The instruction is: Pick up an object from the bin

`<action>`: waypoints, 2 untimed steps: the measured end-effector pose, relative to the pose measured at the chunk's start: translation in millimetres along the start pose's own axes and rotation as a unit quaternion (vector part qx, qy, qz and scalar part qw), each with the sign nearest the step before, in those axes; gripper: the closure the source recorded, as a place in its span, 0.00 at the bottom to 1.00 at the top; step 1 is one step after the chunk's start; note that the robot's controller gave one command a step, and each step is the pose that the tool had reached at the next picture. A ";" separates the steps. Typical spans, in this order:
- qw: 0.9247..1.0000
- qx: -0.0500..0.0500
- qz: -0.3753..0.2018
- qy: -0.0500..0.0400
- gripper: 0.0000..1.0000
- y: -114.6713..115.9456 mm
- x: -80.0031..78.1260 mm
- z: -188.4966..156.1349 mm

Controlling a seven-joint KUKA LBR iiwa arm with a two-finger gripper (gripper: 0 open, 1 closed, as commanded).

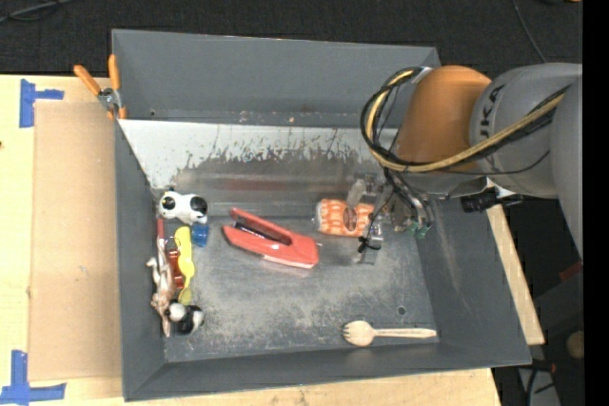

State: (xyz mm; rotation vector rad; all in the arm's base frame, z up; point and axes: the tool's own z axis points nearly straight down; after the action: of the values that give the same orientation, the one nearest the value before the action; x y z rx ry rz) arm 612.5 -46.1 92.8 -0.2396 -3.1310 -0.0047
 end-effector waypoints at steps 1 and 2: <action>0.984 0.000 -0.180 -0.002 1.00 -10.4 -3.0 -8.3; 0.984 0.000 -0.181 -0.002 1.00 -10.3 -2.9 -8.3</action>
Offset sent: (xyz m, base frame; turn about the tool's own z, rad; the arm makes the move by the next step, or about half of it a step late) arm 0.0000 0.0000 0.0000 0.0000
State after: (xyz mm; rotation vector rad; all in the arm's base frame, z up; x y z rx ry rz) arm 613.8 -56.7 101.0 0.3302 -3.1270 -0.0057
